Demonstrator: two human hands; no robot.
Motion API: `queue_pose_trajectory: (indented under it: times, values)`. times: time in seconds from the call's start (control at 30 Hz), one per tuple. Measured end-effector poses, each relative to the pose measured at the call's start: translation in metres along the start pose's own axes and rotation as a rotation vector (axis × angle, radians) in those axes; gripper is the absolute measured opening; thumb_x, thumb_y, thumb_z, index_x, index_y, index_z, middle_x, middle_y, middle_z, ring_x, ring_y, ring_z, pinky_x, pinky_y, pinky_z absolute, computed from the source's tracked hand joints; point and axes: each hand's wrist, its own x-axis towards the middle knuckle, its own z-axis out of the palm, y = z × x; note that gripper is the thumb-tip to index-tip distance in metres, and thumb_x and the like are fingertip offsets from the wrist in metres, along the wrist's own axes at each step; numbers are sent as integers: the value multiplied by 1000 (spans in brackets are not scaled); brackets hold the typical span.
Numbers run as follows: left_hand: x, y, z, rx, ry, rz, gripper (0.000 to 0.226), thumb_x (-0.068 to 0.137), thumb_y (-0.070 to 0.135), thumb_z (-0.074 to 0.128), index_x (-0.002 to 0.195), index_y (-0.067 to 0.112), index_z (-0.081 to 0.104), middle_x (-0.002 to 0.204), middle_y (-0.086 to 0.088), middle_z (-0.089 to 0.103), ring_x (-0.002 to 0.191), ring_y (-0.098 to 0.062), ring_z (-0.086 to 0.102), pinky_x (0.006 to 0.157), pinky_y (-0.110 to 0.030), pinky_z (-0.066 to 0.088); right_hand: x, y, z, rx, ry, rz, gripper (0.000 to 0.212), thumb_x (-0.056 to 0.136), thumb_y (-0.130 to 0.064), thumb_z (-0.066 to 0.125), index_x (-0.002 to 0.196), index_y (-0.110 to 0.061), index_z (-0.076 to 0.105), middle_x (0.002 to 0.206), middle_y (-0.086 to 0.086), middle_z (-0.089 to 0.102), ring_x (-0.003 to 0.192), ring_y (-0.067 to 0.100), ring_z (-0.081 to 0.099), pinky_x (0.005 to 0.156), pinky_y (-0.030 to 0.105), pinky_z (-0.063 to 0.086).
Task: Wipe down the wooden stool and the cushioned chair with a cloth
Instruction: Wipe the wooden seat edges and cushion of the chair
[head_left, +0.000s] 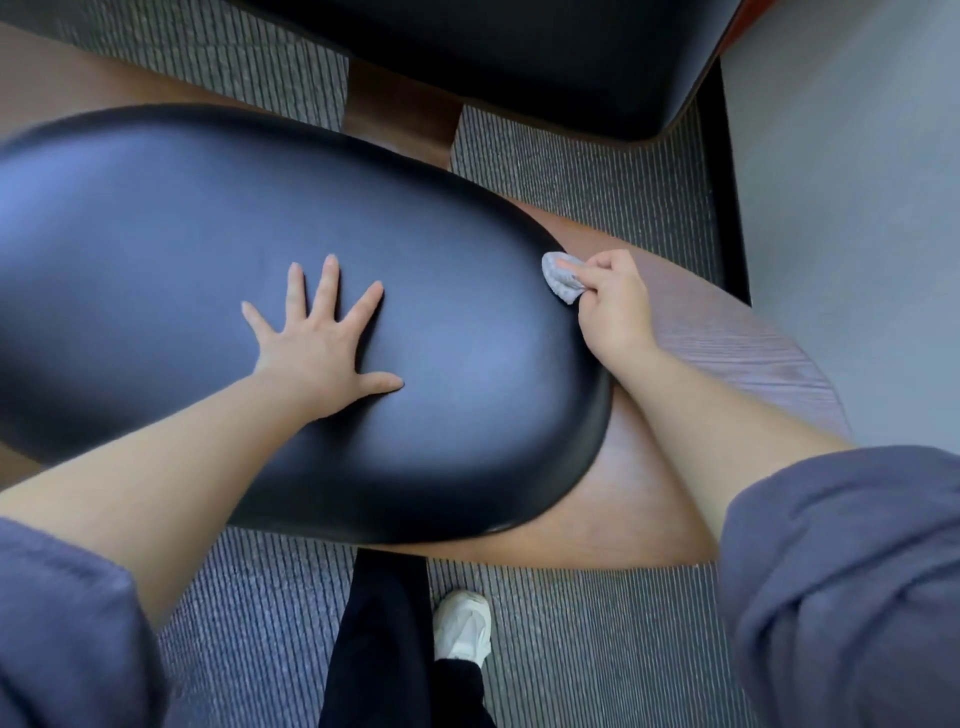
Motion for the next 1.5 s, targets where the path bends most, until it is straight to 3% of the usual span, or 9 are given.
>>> queue_pose_trajectory:
  times: [0.27,0.6,0.67,0.77,0.87,0.97,1.13,1.33,1.5]
  values:
    - [-53,-1,38,18,29,-27,96,75,86,30,151,44,-13,161,-4,-20,147,-36,-18,109,-72,10,-97,9,-9,25,80,39,44,90,8,44,118,-15,69,110,-4,41,93,8,41,79,3,27]
    - [-82,-3,52,23,-23,1,94,83,75,43,152,42,-11,161,-9,-19,147,-38,-14,114,-65,11,-207,0,33,34,118,11,42,88,-4,51,121,-23,67,116,-10,40,102,1,39,94,15,35]
    - [-84,-7,53,32,-27,19,91,86,71,45,152,41,-10,161,-9,-18,148,-37,-13,115,-64,13,-225,-9,47,42,81,-19,37,89,-10,52,120,-22,66,115,-8,43,98,0,38,92,21,39]
    - [-86,-14,54,64,-16,63,87,90,64,47,153,40,-8,162,-8,-16,148,-35,-11,115,-60,15,-250,-28,73,-37,-13,-233,39,82,0,62,113,-24,67,112,4,51,96,26,49,72,35,46]
    - [-86,-21,57,72,1,93,83,93,56,50,153,40,-4,162,-8,-13,149,-33,-8,115,-58,17,-262,-48,98,-156,-118,-351,44,76,0,66,115,-21,67,110,10,54,90,32,50,65,33,39]
    - [-85,-26,60,77,30,123,82,93,53,52,154,40,-1,162,-8,-9,148,-32,-4,114,-56,20,-263,-63,111,-212,-196,-492,47,68,1,68,112,-15,67,105,14,55,87,34,50,63,41,44]
    - [-86,-24,58,130,67,120,82,92,57,49,153,40,-3,163,-7,-7,149,-30,-2,115,-52,23,-235,-59,84,-340,-241,-664,35,66,-3,66,98,-15,72,95,13,59,79,34,56,54,35,39]
    - [-82,-24,47,171,32,148,88,88,67,46,153,39,-6,162,-10,-9,149,-35,-3,116,-54,21,-152,-43,27,-393,-152,-405,22,90,-8,60,111,-13,64,109,15,54,101,36,51,74,39,41]
    - [-59,-13,27,127,-30,150,92,85,71,46,153,38,-8,162,-8,-15,148,-36,-9,116,-58,16,-93,-50,25,-454,-239,-353,41,94,-6,47,127,-25,61,126,12,48,113,34,42,77,35,29]
